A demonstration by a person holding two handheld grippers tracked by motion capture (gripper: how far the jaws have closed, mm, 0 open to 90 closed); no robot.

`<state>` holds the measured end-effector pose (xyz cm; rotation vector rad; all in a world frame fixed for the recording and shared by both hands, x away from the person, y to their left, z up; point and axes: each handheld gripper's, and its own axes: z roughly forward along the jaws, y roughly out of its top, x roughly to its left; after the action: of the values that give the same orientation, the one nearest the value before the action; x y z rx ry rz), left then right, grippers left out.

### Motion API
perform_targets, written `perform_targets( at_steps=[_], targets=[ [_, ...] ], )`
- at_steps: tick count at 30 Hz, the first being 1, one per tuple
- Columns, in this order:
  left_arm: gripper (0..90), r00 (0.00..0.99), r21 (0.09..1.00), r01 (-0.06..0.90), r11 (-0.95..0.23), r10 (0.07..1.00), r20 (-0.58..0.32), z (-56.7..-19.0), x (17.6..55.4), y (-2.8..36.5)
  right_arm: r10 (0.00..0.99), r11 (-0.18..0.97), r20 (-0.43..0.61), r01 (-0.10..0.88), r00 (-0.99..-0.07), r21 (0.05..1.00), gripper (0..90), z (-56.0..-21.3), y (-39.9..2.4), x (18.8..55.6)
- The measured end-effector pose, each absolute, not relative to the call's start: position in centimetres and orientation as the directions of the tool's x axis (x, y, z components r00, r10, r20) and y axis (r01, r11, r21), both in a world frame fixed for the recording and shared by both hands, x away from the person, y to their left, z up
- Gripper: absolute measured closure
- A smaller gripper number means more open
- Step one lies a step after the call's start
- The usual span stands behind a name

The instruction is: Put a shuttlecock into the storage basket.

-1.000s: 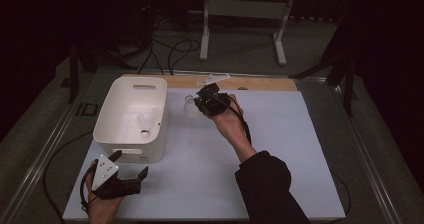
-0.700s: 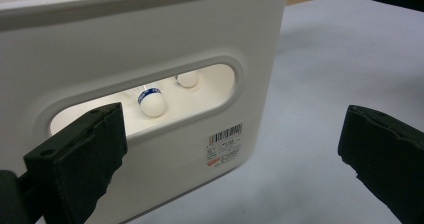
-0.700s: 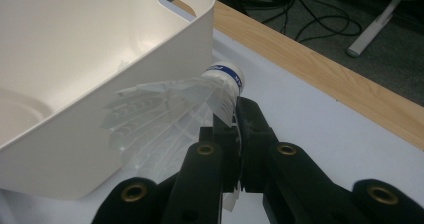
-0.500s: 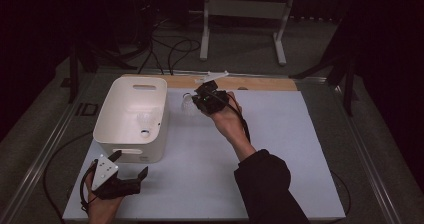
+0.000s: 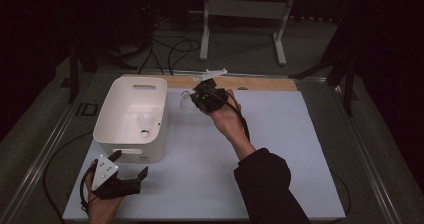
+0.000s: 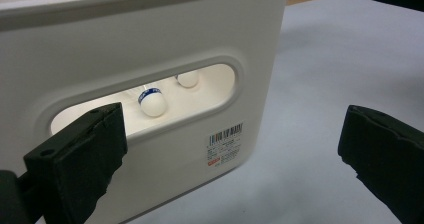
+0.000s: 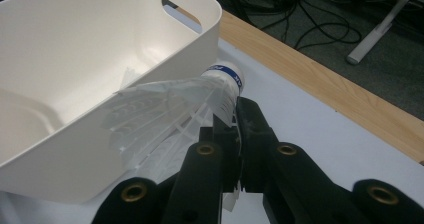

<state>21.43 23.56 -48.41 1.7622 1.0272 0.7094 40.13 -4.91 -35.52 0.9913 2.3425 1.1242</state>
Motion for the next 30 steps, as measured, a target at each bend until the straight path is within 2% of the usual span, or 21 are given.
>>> perform_targets(
  at_steps=[30],
  targets=[
    [0.0, 0.481, 0.921, 0.331, -0.206, 0.876, 0.023, -48.4, 21.4, 23.6, 0.709, 0.416, -0.003, 0.414, -0.705, 0.81, 87.9, -34.1, -4.2, 40.6]
  ],
)
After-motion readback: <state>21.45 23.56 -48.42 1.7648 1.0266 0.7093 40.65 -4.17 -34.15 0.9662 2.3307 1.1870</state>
